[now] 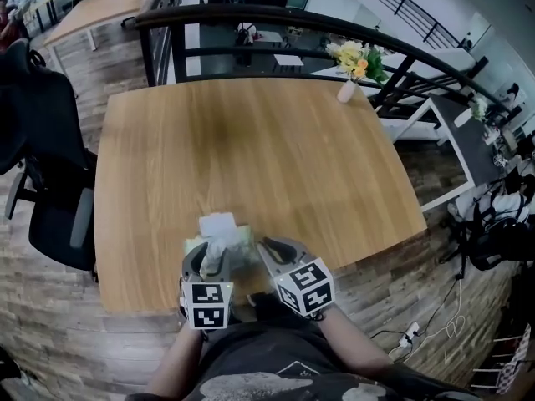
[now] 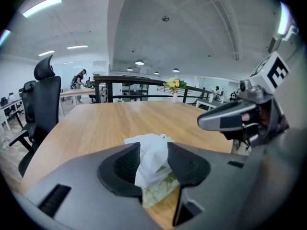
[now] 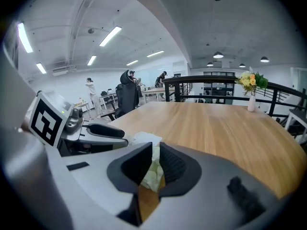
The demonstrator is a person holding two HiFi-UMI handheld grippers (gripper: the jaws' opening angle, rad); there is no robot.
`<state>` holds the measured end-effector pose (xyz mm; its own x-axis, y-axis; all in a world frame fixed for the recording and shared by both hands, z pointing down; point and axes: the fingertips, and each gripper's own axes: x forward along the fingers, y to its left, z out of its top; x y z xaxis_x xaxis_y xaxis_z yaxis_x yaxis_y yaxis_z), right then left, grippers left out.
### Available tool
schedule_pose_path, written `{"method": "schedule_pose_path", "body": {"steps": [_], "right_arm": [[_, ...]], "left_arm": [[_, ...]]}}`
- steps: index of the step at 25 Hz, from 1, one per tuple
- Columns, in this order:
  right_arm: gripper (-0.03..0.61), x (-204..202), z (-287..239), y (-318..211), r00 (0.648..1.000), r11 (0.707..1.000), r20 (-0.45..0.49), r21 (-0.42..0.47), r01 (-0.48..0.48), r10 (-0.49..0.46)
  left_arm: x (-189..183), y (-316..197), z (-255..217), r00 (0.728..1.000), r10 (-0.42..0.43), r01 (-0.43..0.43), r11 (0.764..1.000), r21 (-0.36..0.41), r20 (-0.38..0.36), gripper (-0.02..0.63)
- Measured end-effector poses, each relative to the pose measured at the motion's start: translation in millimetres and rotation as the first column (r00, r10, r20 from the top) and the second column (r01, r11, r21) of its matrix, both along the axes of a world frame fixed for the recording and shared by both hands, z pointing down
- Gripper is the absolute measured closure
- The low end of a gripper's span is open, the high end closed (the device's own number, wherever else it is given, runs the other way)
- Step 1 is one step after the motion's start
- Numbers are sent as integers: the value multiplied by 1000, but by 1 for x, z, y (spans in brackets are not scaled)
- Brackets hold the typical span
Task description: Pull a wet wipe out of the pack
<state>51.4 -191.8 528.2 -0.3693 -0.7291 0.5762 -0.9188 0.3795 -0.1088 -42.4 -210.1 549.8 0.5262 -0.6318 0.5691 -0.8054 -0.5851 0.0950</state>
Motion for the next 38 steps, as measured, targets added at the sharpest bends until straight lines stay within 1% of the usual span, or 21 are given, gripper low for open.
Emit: {"method": "schedule_pose_path", "body": {"steps": [5,7,8,10,11,16,17,18,20,23,26,29,32,35,38], "right_arm": [[548,-6,3,-15,993,993,23,-10,119,-119],[548,-10,6,-17,985,985,33,-22,170,-169],[548,-12,8,-17,980,980,39,-31,196,-194],[548,-16,13,-16,968,967,54,-51,249,-246],[548,-19,16,-15,961,960,61,-61,275,-271],[548,-32,26,-13,923,919,77,-93,383,-377],[544,-34,28,-13,915,910,78,-99,402,-396],[527,-37,30,-14,906,901,79,-105,422,-415],[482,-43,33,-13,886,879,83,-120,462,-455],[446,-50,38,-10,857,846,87,-136,515,-508],[422,-55,45,-8,837,824,75,-148,547,-542],[413,-60,48,-9,817,806,54,-145,575,-573],[411,-65,49,-10,786,780,-8,-131,612,-618],[411,-71,49,-13,771,770,-44,-112,628,-635],[411,-75,53,-11,757,757,-53,-122,642,-651]], "left_arm": [[-2,0,3,998,-60,61,998,-25,27,436],[-5,1,1,995,-93,94,995,-26,38,459],[-7,1,-1,993,-114,115,993,-26,41,484],[-11,2,-3,987,-155,157,987,-29,46,546],[-14,2,-4,984,-173,175,984,-30,51,560],[-26,2,-5,970,-236,238,971,-33,62,588],[-28,2,-5,968,-245,247,968,-36,61,591],[-30,2,-5,966,-252,255,966,-39,60,591],[-32,1,-5,963,-264,267,963,-44,59,592],[-32,2,-5,960,-275,277,960,-48,54,594],[-32,3,-5,958,-284,287,957,-51,48,594],[-31,3,-4,957,-287,289,956,-54,46,595],[-31,2,-6,957,-287,289,956,-56,46,595],[-31,3,-6,957,-285,287,956,-57,48,595],[-31,3,-5,958,-281,284,957,-62,49,595]]}}
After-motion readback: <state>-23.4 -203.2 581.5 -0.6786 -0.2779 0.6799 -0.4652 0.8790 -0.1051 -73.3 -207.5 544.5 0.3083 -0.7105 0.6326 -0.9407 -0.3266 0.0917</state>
